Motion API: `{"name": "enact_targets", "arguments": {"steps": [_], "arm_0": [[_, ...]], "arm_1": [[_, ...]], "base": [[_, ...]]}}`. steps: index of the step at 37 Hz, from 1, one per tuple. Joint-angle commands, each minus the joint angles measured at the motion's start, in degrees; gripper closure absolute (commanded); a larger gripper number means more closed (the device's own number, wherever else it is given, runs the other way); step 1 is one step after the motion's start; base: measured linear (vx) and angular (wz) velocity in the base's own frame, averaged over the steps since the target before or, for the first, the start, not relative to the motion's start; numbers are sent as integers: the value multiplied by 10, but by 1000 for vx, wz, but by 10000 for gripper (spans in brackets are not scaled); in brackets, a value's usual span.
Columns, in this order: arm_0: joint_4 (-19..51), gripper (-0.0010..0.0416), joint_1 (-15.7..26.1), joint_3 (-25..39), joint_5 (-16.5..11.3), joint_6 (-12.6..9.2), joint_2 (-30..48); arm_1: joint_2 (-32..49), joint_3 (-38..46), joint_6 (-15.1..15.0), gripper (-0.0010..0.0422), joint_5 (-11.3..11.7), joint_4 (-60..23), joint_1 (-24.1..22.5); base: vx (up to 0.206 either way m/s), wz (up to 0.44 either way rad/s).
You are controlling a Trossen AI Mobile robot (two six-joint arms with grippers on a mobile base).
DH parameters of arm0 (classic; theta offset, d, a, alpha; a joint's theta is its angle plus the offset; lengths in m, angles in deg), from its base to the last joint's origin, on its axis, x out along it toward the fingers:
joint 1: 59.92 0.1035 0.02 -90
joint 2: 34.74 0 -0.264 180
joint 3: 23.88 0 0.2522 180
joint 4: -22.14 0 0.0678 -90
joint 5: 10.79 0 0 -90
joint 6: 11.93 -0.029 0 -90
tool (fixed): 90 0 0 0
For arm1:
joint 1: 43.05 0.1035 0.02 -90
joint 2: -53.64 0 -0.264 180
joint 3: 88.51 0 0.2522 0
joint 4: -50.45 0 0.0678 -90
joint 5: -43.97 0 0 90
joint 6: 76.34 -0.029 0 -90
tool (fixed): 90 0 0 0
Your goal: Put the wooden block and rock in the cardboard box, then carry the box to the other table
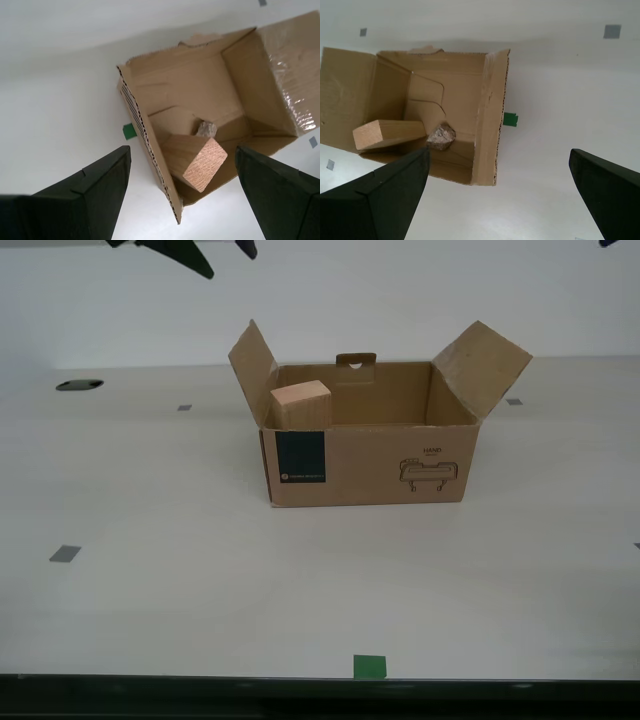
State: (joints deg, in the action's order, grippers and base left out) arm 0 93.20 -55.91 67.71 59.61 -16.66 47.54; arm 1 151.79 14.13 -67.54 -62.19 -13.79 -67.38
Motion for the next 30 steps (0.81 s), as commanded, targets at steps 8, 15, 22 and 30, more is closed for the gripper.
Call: {"name": "enact_targets", "arguments": {"steps": [8, 15, 22, 30], "arm_0": [[-7, 20, 1, 0, -6, 16, 55], [-23, 31, 1, 0, -64, 18, 71], [-33, 48, 2, 0, -71, 18, 85], [-36, 39, 2, 0, -72, 21, 120]], "arm_1": [[66, 0, -16, 130, -28, -6, 4], [99, 0, -18, 131, -27, -5, 14], [122, 0, -17, 131, -28, 9, 15], [143, 0, -17, 131, -30, 18, 15]], "base": [[0, 0], [0, 0], [0, 0], [0, 0]]}}
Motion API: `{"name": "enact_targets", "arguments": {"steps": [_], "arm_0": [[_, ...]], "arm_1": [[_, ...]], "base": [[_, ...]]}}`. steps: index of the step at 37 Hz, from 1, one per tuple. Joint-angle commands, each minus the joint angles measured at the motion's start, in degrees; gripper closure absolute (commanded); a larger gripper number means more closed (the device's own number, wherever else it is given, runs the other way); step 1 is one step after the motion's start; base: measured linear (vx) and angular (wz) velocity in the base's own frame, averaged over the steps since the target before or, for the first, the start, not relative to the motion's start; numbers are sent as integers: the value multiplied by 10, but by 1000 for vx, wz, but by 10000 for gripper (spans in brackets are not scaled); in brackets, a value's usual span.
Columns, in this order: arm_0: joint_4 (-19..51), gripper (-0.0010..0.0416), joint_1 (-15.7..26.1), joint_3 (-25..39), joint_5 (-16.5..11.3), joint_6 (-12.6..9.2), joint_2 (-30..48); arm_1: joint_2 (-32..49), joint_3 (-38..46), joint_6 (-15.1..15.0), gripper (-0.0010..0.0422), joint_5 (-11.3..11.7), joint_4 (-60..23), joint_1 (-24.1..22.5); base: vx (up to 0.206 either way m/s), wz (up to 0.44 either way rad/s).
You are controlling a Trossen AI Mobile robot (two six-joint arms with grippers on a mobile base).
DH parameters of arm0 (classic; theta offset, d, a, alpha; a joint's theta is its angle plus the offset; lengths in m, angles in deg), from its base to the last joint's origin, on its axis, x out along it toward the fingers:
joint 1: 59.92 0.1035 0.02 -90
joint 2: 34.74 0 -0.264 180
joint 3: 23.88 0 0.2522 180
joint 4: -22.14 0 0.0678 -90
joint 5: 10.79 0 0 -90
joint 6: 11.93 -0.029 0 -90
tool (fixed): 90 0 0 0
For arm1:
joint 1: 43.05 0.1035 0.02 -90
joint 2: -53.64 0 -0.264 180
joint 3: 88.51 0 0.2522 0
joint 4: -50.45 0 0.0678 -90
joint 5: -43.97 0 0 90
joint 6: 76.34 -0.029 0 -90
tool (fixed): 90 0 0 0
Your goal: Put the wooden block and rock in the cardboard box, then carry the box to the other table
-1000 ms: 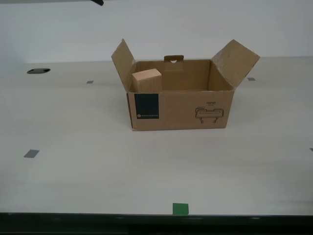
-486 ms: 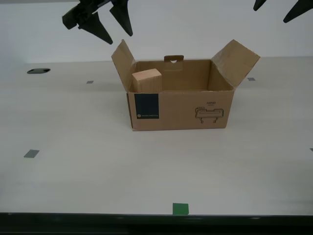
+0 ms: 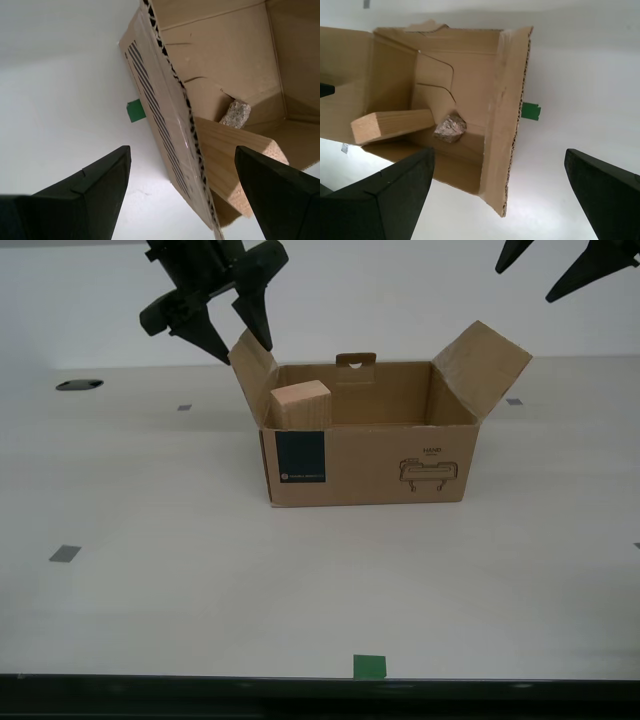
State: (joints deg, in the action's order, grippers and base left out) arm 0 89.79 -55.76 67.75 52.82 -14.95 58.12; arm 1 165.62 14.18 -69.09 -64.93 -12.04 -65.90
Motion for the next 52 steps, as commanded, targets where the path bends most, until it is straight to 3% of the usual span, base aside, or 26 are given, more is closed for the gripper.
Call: {"name": "enact_targets", "arguments": {"steps": [1, 17, 29, 52], "arm_0": [[-3, 37, 1, 0, -4, 5, 22], [-40, 53, 7, 0, -19, 7, 129], [-94, 55, 28, 1, -99, 11, 186], [-128, 103, 42, 1, -98, 15, 193]], "arm_1": [[11, 0, -1, 131, -3, 3, 0], [30, 0, 5, 131, -3, 29, 0], [77, 4, 9, 130, -18, 35, -1], [77, 70, 9, 131, -17, 20, -3]], "base": [[0, 0], [0, 0], [0, 0], [0, 0]]}}
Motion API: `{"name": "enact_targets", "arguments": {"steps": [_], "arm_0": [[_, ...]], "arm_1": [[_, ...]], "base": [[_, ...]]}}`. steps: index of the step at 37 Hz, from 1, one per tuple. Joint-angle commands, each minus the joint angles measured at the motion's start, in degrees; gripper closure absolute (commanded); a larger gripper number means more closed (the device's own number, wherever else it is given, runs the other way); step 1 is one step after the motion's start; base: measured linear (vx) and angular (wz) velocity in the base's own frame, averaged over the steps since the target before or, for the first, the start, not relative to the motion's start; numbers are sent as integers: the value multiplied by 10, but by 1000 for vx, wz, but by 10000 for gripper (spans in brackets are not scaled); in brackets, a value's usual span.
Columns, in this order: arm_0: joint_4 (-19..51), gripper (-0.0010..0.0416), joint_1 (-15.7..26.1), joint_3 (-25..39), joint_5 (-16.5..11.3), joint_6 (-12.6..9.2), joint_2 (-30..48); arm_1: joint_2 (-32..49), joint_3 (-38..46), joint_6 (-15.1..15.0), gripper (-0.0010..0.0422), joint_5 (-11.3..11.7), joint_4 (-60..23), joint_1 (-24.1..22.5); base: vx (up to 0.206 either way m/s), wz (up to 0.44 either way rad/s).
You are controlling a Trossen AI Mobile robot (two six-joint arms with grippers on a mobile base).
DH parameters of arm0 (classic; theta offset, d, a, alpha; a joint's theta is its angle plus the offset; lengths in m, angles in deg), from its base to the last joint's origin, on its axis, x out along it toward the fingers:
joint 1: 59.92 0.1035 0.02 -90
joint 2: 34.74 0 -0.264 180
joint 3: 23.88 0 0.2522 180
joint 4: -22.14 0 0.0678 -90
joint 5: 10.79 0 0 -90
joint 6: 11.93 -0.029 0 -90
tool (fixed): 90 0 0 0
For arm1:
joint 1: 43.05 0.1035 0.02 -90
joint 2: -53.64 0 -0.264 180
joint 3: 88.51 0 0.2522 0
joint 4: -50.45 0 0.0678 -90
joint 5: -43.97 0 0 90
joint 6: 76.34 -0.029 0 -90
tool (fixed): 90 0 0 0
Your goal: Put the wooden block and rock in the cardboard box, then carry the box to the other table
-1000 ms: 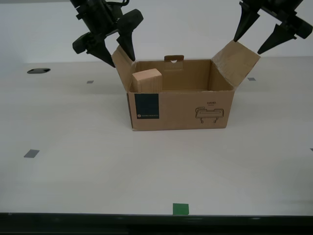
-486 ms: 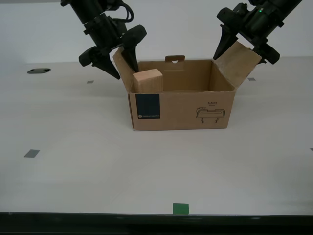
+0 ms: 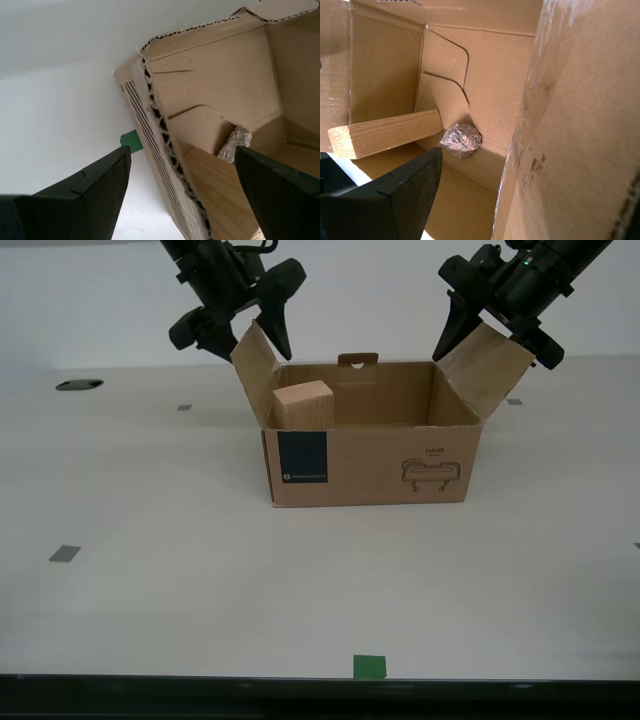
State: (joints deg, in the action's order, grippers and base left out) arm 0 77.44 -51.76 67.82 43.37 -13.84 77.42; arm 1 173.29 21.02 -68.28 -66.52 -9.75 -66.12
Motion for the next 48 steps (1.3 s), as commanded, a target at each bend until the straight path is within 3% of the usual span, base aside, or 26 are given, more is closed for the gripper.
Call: {"name": "enact_targets", "arguments": {"steps": [1, 22, 30, 39, 42, 48], "arm_0": [[-7, 108, 2, 0, -3, 4, 0], [-5, 218, 10, -1, -3, 2, 0], [-6, 266, 13, -1, -3, -9, 0], [-8, 355, 14, -1, -3, -13, 0], [-7, 413, 14, -1, -3, -12, 0], [-7, 407, 16, -1, -3, -12, 0]], "arm_1": [[0, 1, 1, 131, -2, -3, -2], [0, -2, 6, 145, -1, -5, -16], [0, -2, 10, 238, 5, -1, -17], [0, -2, 10, 415, 5, 3, -17], [0, -2, 16, 405, 9, 7, -17], [0, -2, 18, 413, 38, 8, -18]], "base": [[0, 0], [0, 0], [0, 0], [0, 0], [0, 0], [0, 0]]}}
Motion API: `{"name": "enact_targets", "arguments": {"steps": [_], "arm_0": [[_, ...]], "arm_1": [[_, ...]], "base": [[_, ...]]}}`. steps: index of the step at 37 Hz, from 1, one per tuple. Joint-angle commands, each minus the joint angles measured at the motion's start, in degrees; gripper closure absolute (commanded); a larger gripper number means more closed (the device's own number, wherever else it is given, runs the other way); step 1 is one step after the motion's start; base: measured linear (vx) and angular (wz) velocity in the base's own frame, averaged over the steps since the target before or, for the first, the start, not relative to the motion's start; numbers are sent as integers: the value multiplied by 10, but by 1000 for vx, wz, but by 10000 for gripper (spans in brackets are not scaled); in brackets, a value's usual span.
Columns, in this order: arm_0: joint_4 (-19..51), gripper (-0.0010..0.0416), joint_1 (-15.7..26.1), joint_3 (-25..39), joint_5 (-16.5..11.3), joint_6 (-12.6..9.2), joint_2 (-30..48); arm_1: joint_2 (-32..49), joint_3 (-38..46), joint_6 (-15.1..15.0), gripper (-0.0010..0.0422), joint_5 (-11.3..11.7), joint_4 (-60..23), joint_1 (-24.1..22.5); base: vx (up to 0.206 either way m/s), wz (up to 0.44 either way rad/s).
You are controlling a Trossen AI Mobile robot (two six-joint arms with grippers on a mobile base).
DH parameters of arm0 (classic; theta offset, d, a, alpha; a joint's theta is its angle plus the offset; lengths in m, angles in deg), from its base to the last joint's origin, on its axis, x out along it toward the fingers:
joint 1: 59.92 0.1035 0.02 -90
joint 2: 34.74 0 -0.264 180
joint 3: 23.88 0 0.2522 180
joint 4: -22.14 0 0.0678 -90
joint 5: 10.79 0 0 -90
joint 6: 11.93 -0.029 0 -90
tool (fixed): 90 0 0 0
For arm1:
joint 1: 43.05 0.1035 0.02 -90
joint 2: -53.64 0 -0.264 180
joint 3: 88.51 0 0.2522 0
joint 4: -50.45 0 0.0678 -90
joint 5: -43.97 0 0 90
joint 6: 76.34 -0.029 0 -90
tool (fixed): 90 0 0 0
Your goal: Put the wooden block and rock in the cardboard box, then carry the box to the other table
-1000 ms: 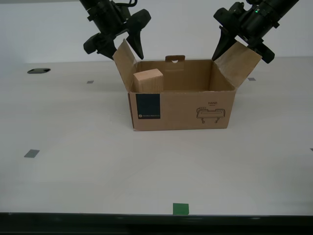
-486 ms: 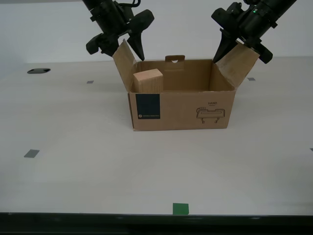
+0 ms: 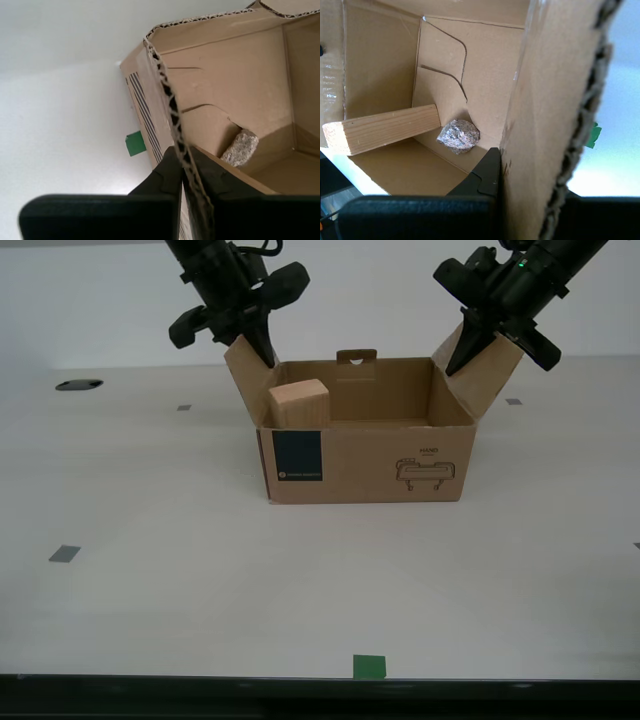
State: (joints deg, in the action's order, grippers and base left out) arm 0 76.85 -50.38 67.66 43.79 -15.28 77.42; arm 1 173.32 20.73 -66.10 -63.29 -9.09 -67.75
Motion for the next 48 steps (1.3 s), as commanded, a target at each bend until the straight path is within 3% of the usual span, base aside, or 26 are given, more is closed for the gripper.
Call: {"name": "enact_targets", "arguments": {"steps": [1, 26, 33, 48], "arm_0": [[-2, 405, 2, 0, -7, 2, 0], [12, 407, 4, 0, -8, -12, -1], [19, 407, 7, 0, -8, -12, -13], [33, 407, 7, 0, -7, -12, -75]], "arm_1": [[0, 1, -3, 415, 5, 1, -1], [-1, 1, -4, 414, 2, -5, -6], [-10, 2, -4, 414, -20, -8, -16], [-38, 2, -11, 414, -26, -13, -19]], "base": [[0, 0], [0, 0], [0, 0], [0, 0]]}}
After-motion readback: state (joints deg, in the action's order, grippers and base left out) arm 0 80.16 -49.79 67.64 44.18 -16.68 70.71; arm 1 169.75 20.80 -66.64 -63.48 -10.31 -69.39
